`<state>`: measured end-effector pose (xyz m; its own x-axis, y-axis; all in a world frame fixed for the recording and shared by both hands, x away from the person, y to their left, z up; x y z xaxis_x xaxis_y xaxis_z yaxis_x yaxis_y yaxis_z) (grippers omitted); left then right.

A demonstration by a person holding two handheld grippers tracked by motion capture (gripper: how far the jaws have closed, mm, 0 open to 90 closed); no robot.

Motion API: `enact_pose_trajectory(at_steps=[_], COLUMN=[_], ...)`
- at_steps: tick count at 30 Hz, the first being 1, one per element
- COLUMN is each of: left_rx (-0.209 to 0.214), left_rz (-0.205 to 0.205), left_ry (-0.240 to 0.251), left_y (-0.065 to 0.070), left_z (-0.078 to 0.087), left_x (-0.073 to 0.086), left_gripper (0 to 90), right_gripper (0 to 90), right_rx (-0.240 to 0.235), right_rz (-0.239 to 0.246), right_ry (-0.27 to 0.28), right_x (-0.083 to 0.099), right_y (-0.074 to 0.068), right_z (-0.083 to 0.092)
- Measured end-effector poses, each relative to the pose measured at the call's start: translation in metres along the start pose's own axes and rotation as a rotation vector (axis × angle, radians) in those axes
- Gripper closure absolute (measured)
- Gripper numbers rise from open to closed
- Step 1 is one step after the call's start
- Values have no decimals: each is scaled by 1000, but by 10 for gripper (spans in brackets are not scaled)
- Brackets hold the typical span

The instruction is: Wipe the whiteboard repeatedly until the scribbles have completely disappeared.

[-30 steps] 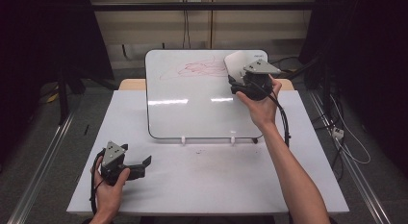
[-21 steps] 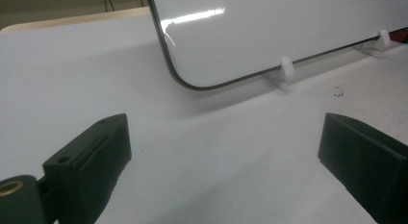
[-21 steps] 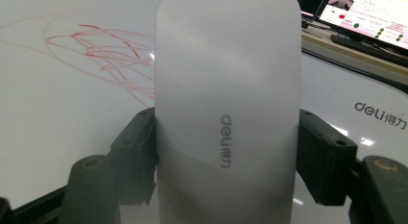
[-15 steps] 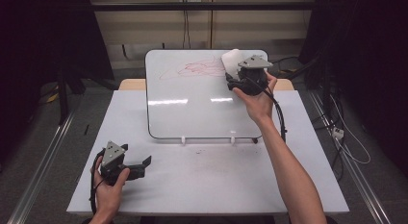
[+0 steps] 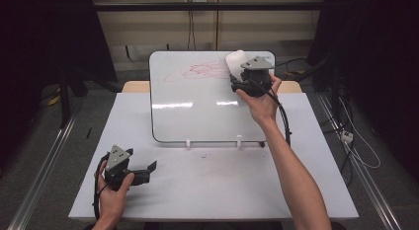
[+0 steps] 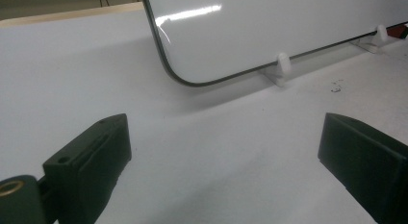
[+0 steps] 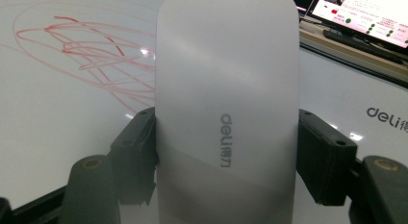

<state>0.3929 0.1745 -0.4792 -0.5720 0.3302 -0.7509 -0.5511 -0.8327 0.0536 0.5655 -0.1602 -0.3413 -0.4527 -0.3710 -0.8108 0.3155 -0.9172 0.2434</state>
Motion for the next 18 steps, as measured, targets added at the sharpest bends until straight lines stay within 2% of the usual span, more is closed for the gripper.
enact_pose_trajectory(at_steps=[3,6,10,18], left_rx=[-4,-7,-7,-4], left_rz=[-2,-2,-5,-4], left_ry=[1,0,-2,-2], left_y=[-1,-2,-2,-2], left_z=[0,1,1,1], left_x=[0,0,0,1], left_gripper=[44,44,44,44], right_gripper=[315,316,316,316], right_rx=[24,80,97,96], right_rz=[10,43,54,27], right_ry=[-1,-6,-9,-3], right_x=[-1,-3,-4,-4], right_y=[-2,-5,-7,-5], right_z=[-2,-5,-7,-12])
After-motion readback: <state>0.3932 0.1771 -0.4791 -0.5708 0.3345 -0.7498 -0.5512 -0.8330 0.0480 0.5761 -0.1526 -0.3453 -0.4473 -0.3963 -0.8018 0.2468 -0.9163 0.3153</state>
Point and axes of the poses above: each handheld gripper's, and its own axes: z roughly backward along the jaws, x roughly out of its underside, y roughly to its right, the point moved 9 cm from there along -z, roughly forward along the jaws, and after that the axes turned 12 degrees about -y, right-handed, at the moved point
